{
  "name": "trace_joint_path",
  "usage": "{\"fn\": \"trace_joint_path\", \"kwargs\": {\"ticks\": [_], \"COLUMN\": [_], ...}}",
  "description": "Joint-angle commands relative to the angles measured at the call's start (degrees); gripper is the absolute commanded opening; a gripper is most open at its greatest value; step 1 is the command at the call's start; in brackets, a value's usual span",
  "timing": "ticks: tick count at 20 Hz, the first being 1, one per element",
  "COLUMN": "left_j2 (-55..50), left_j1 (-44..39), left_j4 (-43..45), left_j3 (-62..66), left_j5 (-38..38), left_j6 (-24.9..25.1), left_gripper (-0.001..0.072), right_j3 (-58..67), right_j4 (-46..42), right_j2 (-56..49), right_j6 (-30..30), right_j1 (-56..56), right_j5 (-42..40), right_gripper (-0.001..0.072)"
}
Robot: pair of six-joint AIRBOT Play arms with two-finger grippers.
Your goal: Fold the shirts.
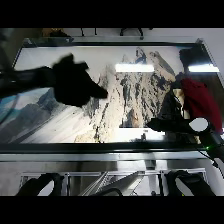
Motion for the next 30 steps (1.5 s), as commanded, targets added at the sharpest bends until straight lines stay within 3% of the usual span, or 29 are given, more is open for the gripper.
{"fn": "trace_joint_path", "kwargs": {"ticks": [1, 6, 7, 8, 9, 15, 20, 22, 23, 24, 30], "left_j2": [-6.21, -19.21, -20.22, -20.81, -20.96, -19.10, -18.34, -20.35, -21.77, -23.23, -34.07], "left_j1": [-11.65, -17.46, -17.05, -15.87, -13.99, 2.73, 10.43, 10.38, 9.97, 9.40, 2.47], "left_j4": [0.83, 0.74, 0.83, 0.83, 0.81, 0.96, 0.33, -3.48, -6.93, -9.38, -12.15], "left_j3": [-7.65, -9.90, -9.70, -8.85, -7.34, -1.75, -15.76, -19.50, -20.52, -20.83, -13.99], "left_j5": [6.95, 10.56, 10.34, 9.09, 7.06, -10.01, -3.08, 0.98, 2.82, 4.39, 6.64], "left_j6": [-0.52, -0.52, -0.50, -0.33, -0.35, 0.24, 1.25, 4.20, 6.29, 7.87, 9.62], "left_gripper": [0.0019, 0.0021, 0.0023, 0.0190, 0.0682, 0.0695, 0.0695, 0.0695, 0.0695, 0.0695, 0.0694], "right_j3": [0.17, 0.20, 0.24, 0.59, 1.42, 6.40, 9.29, 11.65, 12.68, 13.68, 15.54], "right_j4": [-0.02, -0.02, -0.02, -0.04, -0.04, 1.18, 14.53, 20.79, 23.47, 26.01, 32.61], "right_j2": [0.02, 0.00, -0.02, -0.22, -0.76, -12.94, -27.85, -33.22, -35.36, -37.40, -44.70], "right_j6": [-0.59, -0.66, -0.79, -0.81, -0.85, -8.31, -20.83, -24.98, -27.04, -29.00, -32.92], "right_j1": [-0.04, -0.04, -0.04, -0.04, -0.04, -0.02, -0.02, 0.02, 0.04, 0.11, 0.74], "right_j5": [0.09, -0.11, -0.55, -1.33, -1.81, -3.78, -7.50, -7.43, -7.43, -7.48, -7.45], "right_gripper": [0.0023, 0.0055, 0.0218, 0.0304, 0.0300, 0.0301, 0.0304, 0.0306, 0.0325, 0.0390, 0.0379]}}
